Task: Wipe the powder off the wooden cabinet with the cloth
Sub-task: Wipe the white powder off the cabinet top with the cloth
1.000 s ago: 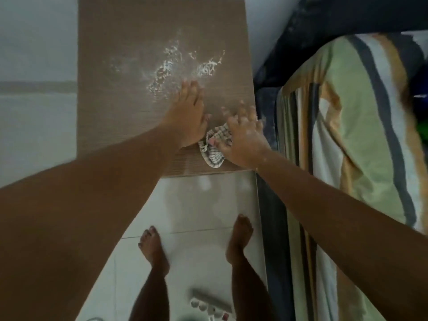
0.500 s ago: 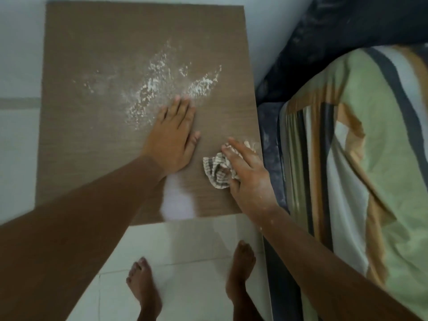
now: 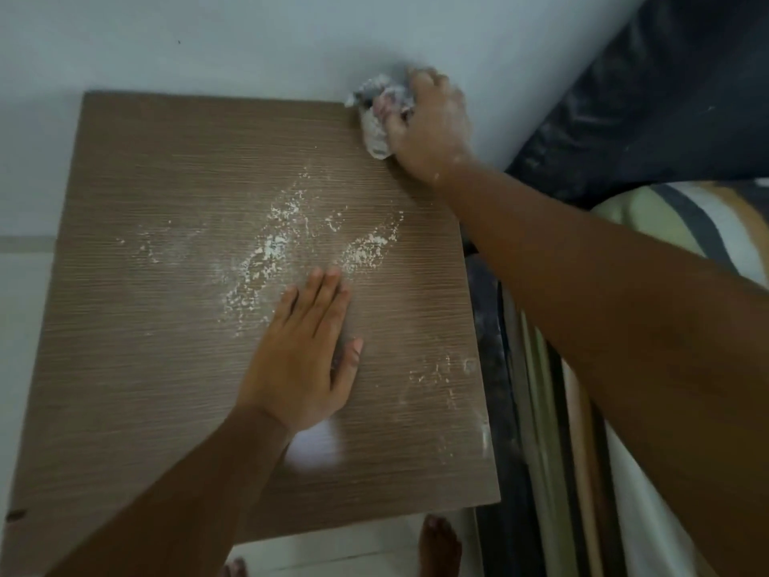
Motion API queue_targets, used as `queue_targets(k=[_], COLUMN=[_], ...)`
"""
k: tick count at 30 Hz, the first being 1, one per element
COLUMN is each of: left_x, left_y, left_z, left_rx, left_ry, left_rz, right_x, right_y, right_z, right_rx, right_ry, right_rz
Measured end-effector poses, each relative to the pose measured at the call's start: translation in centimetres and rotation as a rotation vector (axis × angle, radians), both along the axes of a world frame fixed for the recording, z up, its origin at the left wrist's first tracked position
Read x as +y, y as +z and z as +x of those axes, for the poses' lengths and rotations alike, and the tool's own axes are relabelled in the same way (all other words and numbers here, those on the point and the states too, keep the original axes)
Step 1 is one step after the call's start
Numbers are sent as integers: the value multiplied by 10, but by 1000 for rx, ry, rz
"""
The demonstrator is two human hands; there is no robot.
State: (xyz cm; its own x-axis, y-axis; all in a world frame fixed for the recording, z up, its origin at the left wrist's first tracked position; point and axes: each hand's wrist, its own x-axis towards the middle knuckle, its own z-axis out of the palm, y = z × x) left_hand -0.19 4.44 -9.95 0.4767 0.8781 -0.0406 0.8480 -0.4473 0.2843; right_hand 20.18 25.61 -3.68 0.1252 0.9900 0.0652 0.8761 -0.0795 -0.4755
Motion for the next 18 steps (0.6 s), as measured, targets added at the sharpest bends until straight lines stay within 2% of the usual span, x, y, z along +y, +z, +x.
queue_targets(k=[4,7,11,18], left_x=[-2,-2,-2,-2], left_y=[-1,-1,-3,-8], left_z=[-1,-1,-1,-1], left_rx=[-7,-13,-2,-18], left_ry=[6,4,2,4], left_rz=[17,14,34,74], right_x=[1,4,14,0], right_y=[-28,-39,-44,-50], right_z=[-22,-22,-18,-9], right_rx=[-155,-107,-97,-169], right_ry=[-26,-107,-159,-49], right_rz=[-186,-184,-281,-215])
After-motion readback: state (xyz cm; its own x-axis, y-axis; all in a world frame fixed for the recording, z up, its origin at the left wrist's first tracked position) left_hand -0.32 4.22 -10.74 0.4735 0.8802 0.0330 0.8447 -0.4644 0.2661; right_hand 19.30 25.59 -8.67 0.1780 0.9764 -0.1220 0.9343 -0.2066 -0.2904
